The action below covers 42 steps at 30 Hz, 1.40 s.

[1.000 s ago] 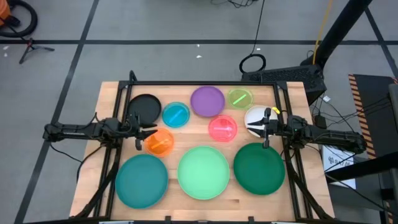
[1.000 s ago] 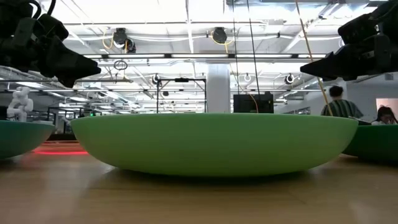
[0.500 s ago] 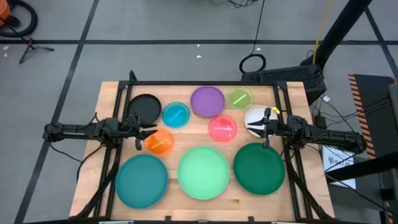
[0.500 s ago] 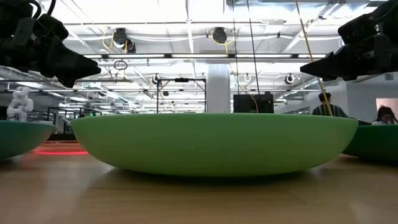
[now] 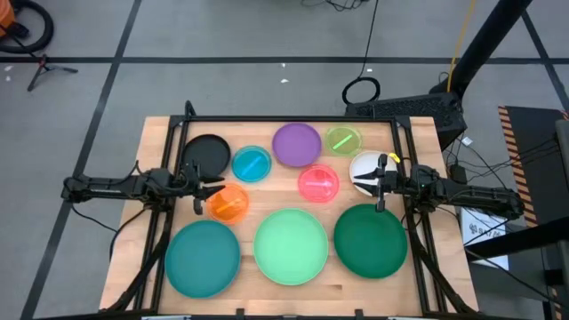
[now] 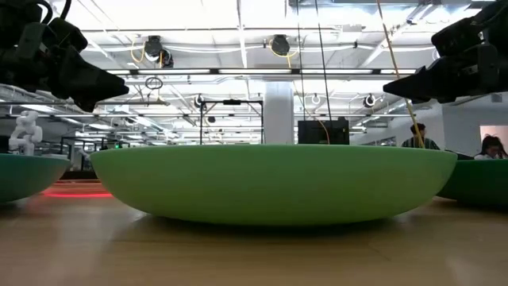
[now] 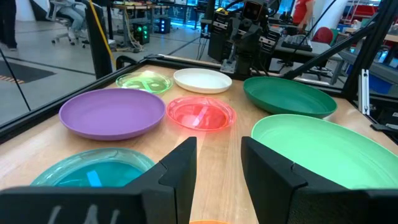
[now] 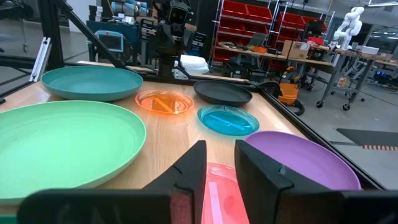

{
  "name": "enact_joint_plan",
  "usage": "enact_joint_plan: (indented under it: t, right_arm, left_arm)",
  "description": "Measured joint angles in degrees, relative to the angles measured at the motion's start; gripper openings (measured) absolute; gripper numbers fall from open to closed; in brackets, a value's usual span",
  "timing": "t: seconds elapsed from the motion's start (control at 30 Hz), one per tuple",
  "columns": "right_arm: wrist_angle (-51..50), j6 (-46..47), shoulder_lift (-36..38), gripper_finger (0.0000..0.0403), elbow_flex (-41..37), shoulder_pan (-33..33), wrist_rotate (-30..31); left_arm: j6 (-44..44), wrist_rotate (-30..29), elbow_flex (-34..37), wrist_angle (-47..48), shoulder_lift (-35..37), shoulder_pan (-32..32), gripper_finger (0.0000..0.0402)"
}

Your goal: Stack plastic plates

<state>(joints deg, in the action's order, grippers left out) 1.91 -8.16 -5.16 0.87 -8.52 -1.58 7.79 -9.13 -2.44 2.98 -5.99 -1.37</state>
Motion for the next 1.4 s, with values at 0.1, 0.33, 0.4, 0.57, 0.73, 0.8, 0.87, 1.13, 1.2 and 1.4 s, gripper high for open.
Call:
enact_joint_plan:
  t: [0.1, 0.33, 0.4, 0.57, 0.73, 0.8, 0.87, 1.13, 1.2, 1.4]
  right_arm:
    - [0.0, 0.0, 0.01, 0.0077, 0.0, 0.0, 0.01]
    - [0.0, 0.76, 0.01, 0.0077, -0.01, 0.0, -0.01]
    - [0.0, 4.7, 0.0, 0.0077, 0.0, -0.01, -0.03]
    - [0.18, 24.79, 0.0, 0.0077, 0.01, 0.0, -0.04]
    - [6.9, 32.4, -0.01, 0.0077, -0.01, 0.81, -6.32]
    - [13.04, 32.77, -0.03, 0.0077, 0.01, 1.71, -8.45]
    - [18.72, 32.28, -0.05, 0.0077, 0.26, 2.51, -9.0]
    - [21.07, 28.51, -6.75, 0.0077, 6.25, 4.36, -3.93]
    - [20.73, 27.91, -10.22, 0.0077, 7.75, 4.51, -2.4]
    - [20.59, 26.93, -22.52, 0.0077, 13.69, 4.51, -1.22]
  left_arm:
    - [0.0, -0.02, 0.0, 0.0, 0.01, -0.01, 0.0131]
    - [-0.02, -0.02, 0.0, -0.01, 0.02, -0.02, 0.0131]
    - [-0.46, 0.01, 0.0, -0.01, 0.02, 0.0, 0.0131]
    - [0.28, -0.02, 0.13, -1.1, -0.01, -0.02, 0.0131]
    - [4.22, -0.02, 0.15, -7.2, -0.01, 0.01, 0.0131]
    - [3.88, -0.02, 0.15, -9.23, 0.02, 0.06, 0.0131]
    - [3.94, -0.02, 0.15, -10.62, -0.01, 0.04, 0.0131]
    - [0.53, -0.07, 0.1, -13.97, 0.01, 0.13, 0.0131]
    - [-3.32, -1.06, 0.1, -15.45, -0.01, 0.13, 0.0131]
    - [-15.34, -4.04, 0.05, -22.99, 0.02, 0.15, 0.0131]
